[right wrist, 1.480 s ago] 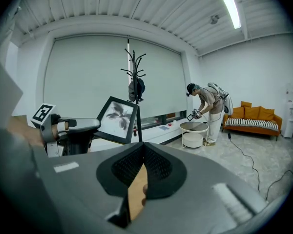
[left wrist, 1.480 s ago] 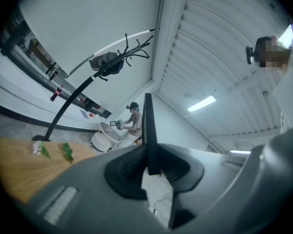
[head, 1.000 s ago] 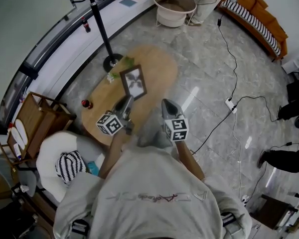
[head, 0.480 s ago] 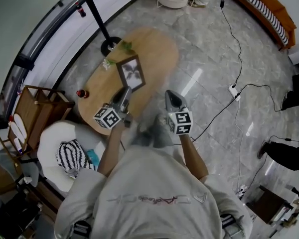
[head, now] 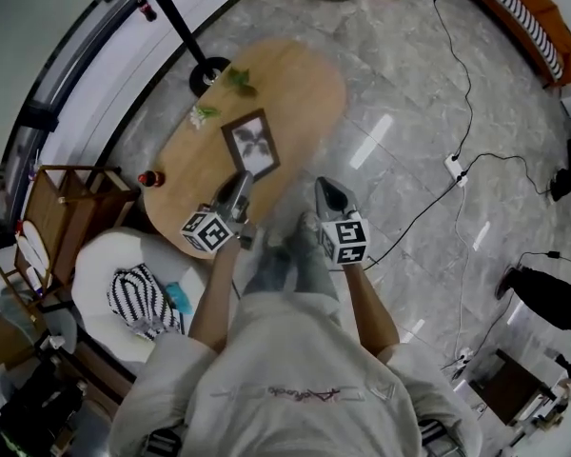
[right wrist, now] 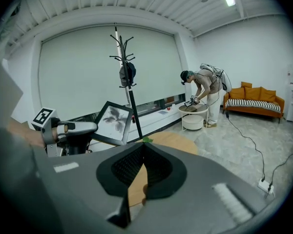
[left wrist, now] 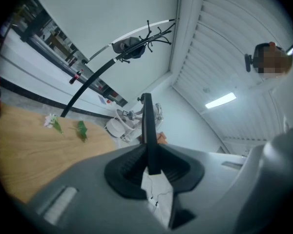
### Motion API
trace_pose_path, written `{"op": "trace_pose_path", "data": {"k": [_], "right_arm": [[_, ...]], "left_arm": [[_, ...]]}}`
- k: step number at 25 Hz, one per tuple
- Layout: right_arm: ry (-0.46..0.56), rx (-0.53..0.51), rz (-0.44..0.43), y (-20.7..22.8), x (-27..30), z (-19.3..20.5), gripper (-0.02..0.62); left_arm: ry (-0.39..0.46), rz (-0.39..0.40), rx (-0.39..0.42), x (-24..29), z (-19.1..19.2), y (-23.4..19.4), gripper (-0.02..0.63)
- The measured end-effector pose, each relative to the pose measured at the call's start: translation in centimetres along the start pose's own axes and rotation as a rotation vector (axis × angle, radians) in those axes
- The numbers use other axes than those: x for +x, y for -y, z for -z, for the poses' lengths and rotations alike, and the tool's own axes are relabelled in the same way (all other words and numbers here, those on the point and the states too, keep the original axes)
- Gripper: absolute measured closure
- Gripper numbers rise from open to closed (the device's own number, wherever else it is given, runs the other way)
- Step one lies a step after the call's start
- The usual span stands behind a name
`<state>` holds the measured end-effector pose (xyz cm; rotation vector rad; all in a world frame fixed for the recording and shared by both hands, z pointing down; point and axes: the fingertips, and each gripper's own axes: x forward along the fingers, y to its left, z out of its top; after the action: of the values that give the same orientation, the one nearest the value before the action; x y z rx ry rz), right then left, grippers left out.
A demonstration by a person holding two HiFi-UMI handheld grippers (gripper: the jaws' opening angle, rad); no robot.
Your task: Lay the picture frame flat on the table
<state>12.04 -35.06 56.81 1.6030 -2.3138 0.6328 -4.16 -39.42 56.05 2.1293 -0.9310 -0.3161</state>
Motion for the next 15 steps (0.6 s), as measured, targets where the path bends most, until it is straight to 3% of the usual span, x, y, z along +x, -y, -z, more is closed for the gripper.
{"op": "trace_pose_path", "data": {"k": [6,15], "right_arm": [[-0.024,0.023,-0.001,1.4,3.3,3.2,0.589],[-0.093,0.047,-0.002,2.4,7.1,11.4,0.589]], "left_arm": [[-0.055,-0.026,-0.035,0.9,4.2,-3.9,0.535],[-0.103,-0.090,-0.112,0.0,11.7,-11.9,0.535]]}}
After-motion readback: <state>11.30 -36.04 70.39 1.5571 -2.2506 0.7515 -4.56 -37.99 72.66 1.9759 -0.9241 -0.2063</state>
